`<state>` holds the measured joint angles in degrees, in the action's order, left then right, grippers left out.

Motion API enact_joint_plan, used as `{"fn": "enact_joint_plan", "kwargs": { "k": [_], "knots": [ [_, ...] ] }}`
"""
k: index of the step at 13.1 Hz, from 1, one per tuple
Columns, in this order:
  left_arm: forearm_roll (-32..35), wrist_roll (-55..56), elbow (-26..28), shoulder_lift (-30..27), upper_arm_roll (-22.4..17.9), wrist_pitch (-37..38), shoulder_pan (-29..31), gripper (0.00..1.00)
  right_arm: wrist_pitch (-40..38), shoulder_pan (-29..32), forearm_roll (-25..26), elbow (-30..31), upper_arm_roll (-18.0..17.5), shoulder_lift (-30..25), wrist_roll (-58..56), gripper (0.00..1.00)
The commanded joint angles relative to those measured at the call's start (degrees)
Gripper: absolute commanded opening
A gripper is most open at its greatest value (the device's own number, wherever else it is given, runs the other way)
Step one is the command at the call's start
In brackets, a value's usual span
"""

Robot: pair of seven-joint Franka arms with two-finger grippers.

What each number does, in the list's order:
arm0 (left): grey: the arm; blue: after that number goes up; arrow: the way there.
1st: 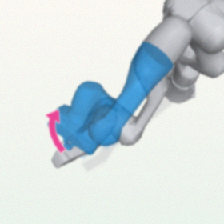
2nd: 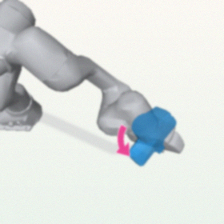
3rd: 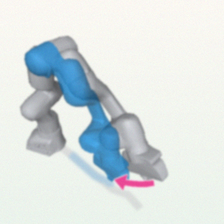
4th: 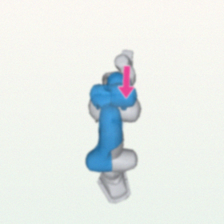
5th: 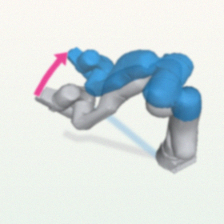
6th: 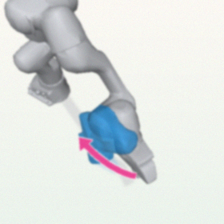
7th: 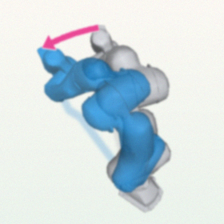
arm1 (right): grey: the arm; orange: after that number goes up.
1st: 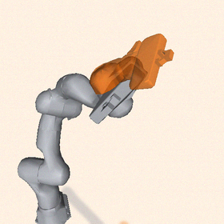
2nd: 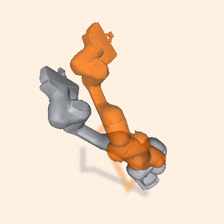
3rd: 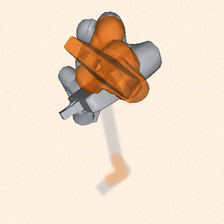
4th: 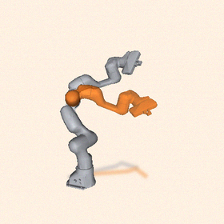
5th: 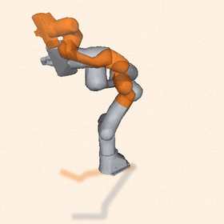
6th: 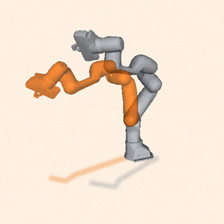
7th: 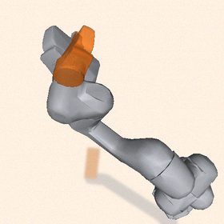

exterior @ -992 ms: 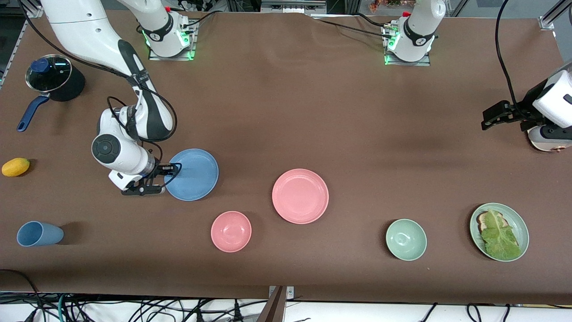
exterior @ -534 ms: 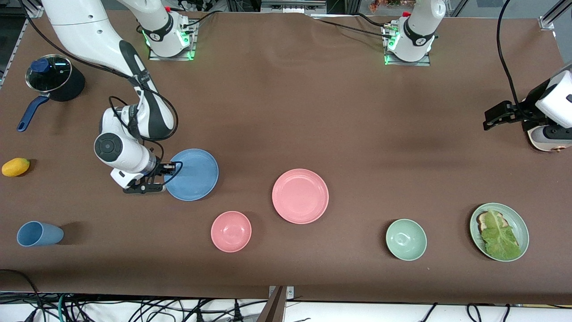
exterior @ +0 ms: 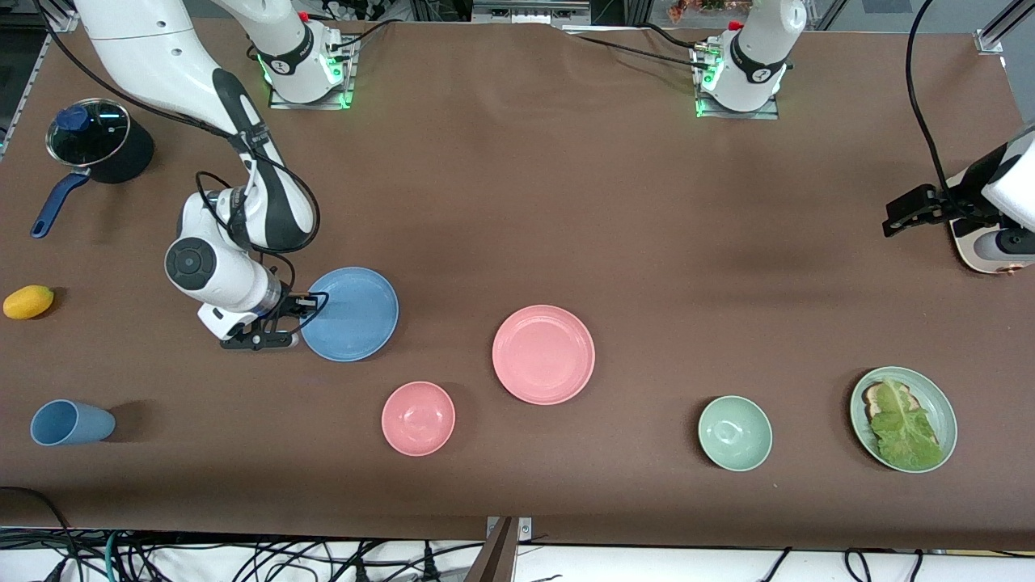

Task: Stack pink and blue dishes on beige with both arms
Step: 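Grip the blue plate rim with the right gripper, then carry the blue plate onto the pink plate and release it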

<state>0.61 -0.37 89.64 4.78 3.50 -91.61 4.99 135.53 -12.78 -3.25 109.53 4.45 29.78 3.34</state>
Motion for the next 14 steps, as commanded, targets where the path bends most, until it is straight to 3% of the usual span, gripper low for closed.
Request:
{"fn": "enact_joint_plan", "kwargs": {
  "k": [1, 4, 6, 9, 14],
  "knots": [
    [-1.05, -1.21, -1.22, 0.32, 0.02, 0.20, 0.19, 1.00, -12.67, 0.39, -0.62, -8.40, -0.41, -2.27, -0.62, 0.00],
    [-1.05, -1.21, -1.22, 0.40, 0.02, 0.03, 0.28, 1.00, -26.17, -0.40, -0.79, -19.41, -0.41, -2.18, 0.00, 0.00],
    [-1.31, -1.29, -1.31, 0.40, 0.02, 0.03, 0.28, 1.00, -27.33, -2.67, -4.72, -22.33, -0.67, -2.01, 2.88, 0.00],
    [-1.49, -0.77, -1.31, 0.40, 0.19, 0.03, 0.19, 1.00, -26.81, -8.55, -5.10, -25.06, -0.67, 0.53, 11.12, 0.00],
    [-1.84, -0.68, -1.31, 0.40, 0.19, -0.06, 0.19, 1.00, -26.19, -19.02, -4.92, -38.40, -0.67, 11.69, 33.89, 0.00]
  ]
}}
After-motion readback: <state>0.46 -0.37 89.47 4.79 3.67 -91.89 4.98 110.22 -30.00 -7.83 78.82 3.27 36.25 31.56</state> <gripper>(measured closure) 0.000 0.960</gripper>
